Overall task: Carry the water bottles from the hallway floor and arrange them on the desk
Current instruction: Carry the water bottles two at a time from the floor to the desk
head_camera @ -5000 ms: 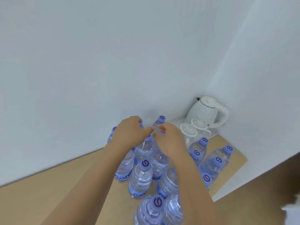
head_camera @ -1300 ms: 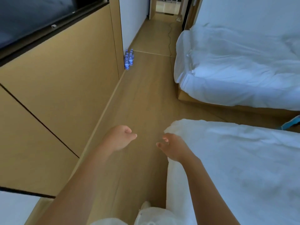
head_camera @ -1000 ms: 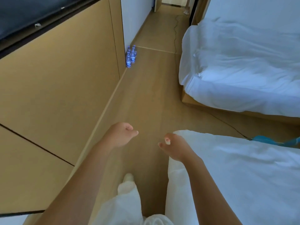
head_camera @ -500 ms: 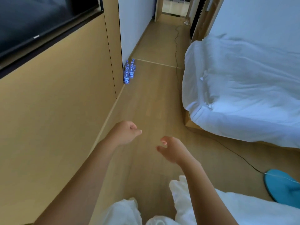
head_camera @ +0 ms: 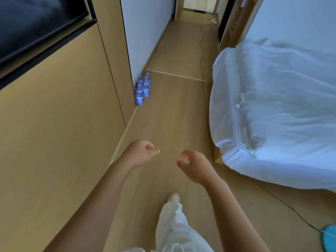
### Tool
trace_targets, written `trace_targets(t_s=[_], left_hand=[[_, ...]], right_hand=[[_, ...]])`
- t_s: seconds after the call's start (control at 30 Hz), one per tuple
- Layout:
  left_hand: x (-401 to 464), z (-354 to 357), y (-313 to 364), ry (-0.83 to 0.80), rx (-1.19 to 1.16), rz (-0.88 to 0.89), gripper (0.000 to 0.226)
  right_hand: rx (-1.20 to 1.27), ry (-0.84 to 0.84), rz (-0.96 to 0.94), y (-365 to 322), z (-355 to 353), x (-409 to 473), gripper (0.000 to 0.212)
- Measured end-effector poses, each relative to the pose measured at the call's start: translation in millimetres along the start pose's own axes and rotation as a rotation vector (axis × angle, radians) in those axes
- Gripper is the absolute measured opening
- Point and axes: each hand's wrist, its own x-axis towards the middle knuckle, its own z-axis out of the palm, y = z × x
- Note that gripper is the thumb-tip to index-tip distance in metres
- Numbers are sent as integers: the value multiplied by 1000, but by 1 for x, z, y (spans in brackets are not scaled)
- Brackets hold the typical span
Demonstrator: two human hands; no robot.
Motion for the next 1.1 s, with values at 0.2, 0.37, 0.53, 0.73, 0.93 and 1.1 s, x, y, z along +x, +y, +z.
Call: trace_targets(t_s=[0.2,0.37,0.53,0.73,0.93,1.1], left_hand=[[132,-15,67,34,-33,-39,29],[213,-30,103,67,-53,-64,30],[296,-44,126,61,-95,-89,36],[413,-72,154,33,-115,-76,30],[543,-132,179,23,-86,-96,25],[638,-167,199,-46,-17,-132,22]], right_hand=[[-33,-17,-35,21,-73,149,41],[-29,-13,-65,25,-113,243,40],[-46,-63,-80,28,-136,328,39],[-81,-81,-121,11,-164,454,43],[-114,-132,-111,-19,-196,585,44],[-104,-127,-120,-31,-219,679,43]])
